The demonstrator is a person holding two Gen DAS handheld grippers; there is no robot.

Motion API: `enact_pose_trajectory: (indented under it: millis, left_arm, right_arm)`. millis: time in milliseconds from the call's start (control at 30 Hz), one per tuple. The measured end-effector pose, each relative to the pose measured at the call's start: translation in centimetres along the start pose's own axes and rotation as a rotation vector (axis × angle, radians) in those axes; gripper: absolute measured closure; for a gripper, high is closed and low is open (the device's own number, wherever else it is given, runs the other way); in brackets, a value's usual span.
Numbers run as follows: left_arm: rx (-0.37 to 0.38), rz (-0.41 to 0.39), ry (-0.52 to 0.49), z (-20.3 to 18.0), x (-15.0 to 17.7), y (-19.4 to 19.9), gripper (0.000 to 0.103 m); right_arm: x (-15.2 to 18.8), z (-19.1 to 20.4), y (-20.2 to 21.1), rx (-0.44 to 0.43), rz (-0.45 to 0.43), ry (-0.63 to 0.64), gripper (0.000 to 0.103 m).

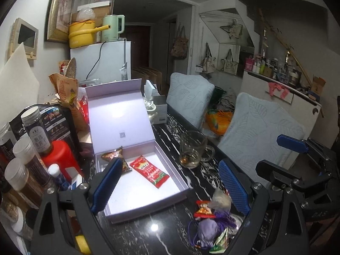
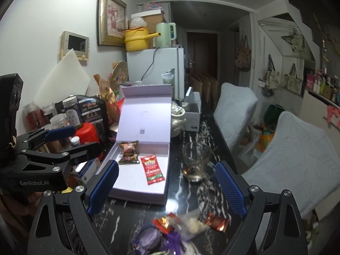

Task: Organize soft objects
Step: 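Withdraw both tools from the box back toward the remaining items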

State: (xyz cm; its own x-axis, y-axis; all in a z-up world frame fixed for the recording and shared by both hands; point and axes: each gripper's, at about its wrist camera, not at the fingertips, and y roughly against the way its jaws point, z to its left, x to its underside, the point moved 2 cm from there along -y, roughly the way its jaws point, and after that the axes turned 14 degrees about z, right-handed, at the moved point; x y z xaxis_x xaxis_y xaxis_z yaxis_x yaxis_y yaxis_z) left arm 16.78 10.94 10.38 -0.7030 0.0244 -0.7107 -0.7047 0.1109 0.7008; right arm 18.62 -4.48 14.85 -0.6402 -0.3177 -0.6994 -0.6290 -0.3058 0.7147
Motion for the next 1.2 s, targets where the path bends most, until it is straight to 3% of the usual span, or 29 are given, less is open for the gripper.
enact_pose_trajectory:
  millis: [633, 1200]
  left_arm:
    - [0.129, 0.104, -0.04, -2.4, 6.2, -1.9, 0.01]
    - [0.213, 0.296, -0.028, -3.6, 12.0, -8.3, 0.01]
  right_arm:
    - [8.3, -0.8, 1.4, 0.01, 0.033, -0.113, 0.009]
    - [14.5, -2.1, -2.9, -0.037, 0.142, -0.198, 0.009]
